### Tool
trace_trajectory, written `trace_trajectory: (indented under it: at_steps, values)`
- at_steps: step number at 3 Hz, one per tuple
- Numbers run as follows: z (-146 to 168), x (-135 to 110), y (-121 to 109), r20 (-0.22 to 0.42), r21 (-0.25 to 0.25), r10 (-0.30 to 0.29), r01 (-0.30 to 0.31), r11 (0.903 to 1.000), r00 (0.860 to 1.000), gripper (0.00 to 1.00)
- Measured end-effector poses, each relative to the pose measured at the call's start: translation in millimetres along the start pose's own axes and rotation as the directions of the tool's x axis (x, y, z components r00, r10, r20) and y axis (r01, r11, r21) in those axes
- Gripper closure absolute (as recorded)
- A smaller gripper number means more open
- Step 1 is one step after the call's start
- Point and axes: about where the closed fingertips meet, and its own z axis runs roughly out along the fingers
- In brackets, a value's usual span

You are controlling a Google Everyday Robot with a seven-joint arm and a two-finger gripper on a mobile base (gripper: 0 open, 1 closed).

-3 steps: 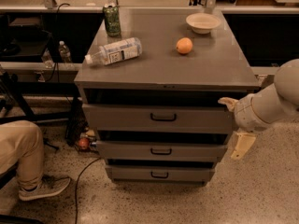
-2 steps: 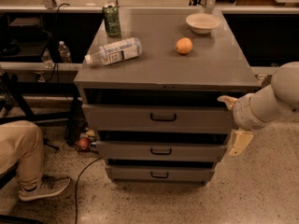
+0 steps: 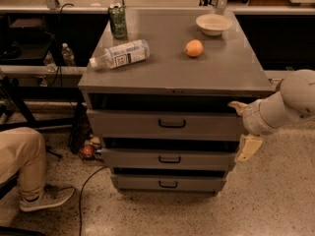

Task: Open top drawer

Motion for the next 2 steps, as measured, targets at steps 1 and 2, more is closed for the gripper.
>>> trace_trajectory:
  at_steps: [1,2]
  values:
    - [11.5,2.2,-10.2,0.021,0.004,-0.004,0.004,1.0,1.0,0.0]
    - [17.1,1.3,-16.6,0.036,0.007,-0.011,0.01,0.9999,0.999,0.0]
